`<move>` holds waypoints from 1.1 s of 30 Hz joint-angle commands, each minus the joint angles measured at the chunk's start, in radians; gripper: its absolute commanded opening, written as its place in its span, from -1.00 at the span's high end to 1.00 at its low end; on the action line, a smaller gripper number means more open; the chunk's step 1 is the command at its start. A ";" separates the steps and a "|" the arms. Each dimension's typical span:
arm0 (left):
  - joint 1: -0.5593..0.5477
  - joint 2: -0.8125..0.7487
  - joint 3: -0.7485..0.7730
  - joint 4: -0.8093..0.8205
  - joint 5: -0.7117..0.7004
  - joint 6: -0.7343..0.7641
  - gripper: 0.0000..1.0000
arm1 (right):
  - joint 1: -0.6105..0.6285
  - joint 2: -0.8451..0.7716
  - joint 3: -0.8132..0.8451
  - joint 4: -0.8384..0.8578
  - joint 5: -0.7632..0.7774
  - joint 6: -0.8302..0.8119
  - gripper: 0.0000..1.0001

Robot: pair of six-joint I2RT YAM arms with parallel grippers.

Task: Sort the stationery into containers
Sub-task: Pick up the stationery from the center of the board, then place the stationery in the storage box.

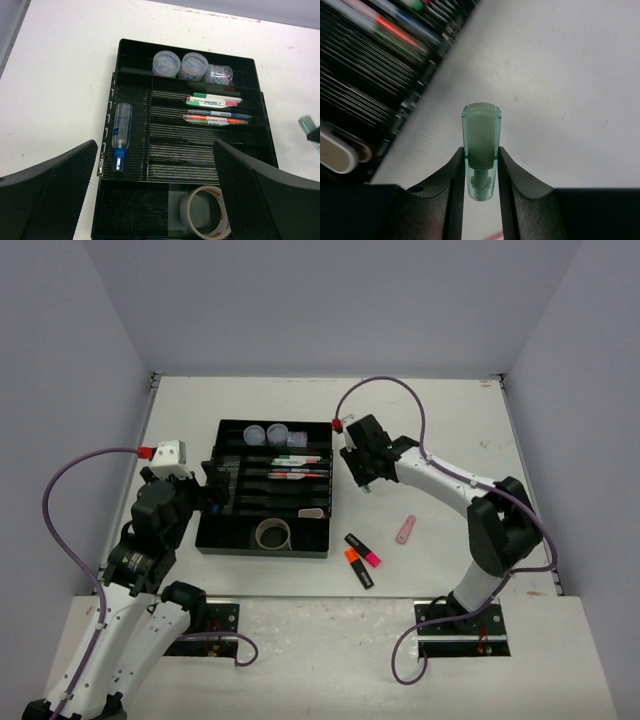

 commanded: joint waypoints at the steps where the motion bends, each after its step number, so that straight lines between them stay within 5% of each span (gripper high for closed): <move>1: 0.007 -0.003 0.008 0.038 0.005 0.010 -1.00 | 0.101 0.027 0.191 0.069 0.007 -0.191 0.83; 8: 0.007 -0.002 0.006 0.051 0.042 0.018 -1.00 | 0.157 0.209 0.337 0.107 -0.230 -0.508 0.81; 12: 0.007 -0.012 0.002 0.052 0.034 0.018 -1.00 | 0.158 0.341 0.496 -0.022 -0.322 -0.603 0.85; 24: 0.006 -0.012 0.001 0.056 0.050 0.021 -1.00 | 0.171 0.394 0.460 -0.060 -0.325 -0.698 0.79; 33: 0.007 -0.012 -0.002 0.060 0.061 0.022 -1.00 | 0.173 0.386 0.446 -0.087 -0.374 -0.689 0.43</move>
